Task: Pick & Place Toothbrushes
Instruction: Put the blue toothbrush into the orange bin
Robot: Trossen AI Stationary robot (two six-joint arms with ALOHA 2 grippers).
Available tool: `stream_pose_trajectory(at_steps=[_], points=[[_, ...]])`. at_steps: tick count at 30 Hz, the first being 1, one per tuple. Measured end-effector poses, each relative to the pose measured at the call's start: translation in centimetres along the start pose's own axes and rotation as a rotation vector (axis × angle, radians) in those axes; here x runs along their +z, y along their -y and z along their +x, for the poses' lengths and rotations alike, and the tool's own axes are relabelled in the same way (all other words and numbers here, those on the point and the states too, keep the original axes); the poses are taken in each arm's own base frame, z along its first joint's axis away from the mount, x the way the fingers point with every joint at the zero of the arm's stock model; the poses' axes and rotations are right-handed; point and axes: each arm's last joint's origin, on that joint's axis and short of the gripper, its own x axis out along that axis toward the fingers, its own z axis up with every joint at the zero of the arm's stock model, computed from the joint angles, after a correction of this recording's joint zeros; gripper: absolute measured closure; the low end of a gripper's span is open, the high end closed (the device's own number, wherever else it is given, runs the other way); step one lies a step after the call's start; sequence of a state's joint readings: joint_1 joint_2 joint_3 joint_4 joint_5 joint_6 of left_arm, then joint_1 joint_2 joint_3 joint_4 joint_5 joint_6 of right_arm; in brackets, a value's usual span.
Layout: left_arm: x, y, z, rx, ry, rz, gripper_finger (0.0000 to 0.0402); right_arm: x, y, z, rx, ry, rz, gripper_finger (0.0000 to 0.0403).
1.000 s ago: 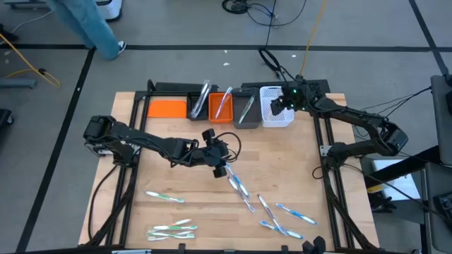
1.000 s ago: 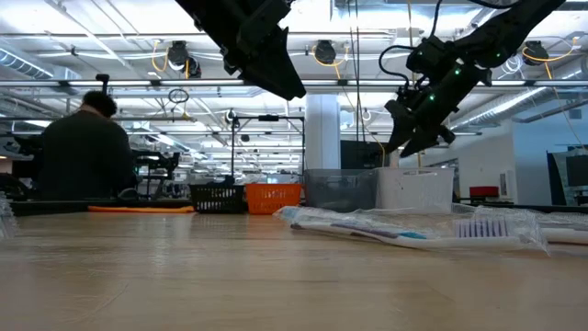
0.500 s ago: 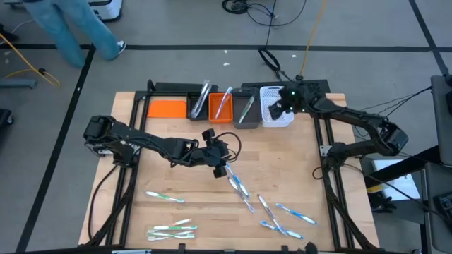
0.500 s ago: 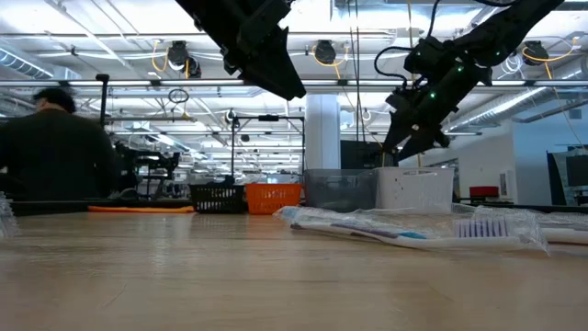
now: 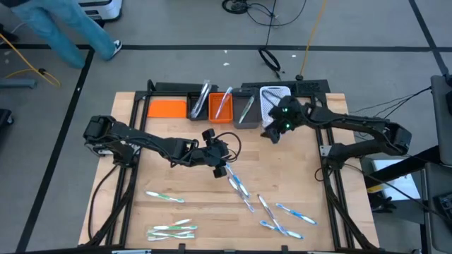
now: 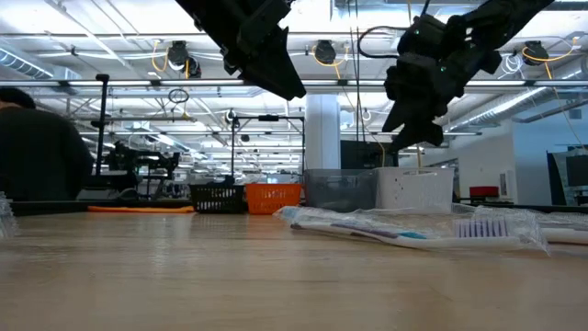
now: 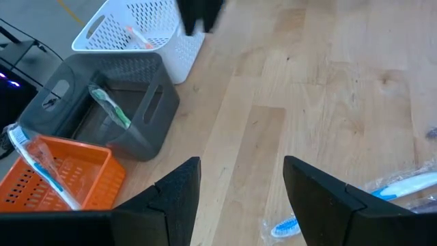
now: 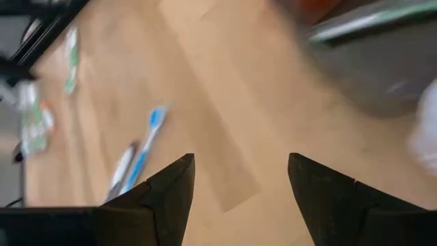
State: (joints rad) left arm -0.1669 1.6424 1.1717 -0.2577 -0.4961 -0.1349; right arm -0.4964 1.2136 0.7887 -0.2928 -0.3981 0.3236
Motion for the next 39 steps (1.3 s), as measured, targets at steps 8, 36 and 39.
stream_pose_trajectory(at_steps=[8,36,39], points=[[0.0,0.0,0.0,0.0,0.0,0.0,0.019,-2.7,-4.2,1.3,0.086,-0.174,0.019,0.0177],[0.0,0.0,0.0,-0.001,0.0,-0.032,0.019,-17.5,-17.1,-0.7,0.051,-0.503,0.123,0.0207],[0.0,0.0,0.0,-0.001,0.0,-0.033,0.019,-18.7,-17.5,-0.7,0.025,-0.536,0.13,0.0207]])
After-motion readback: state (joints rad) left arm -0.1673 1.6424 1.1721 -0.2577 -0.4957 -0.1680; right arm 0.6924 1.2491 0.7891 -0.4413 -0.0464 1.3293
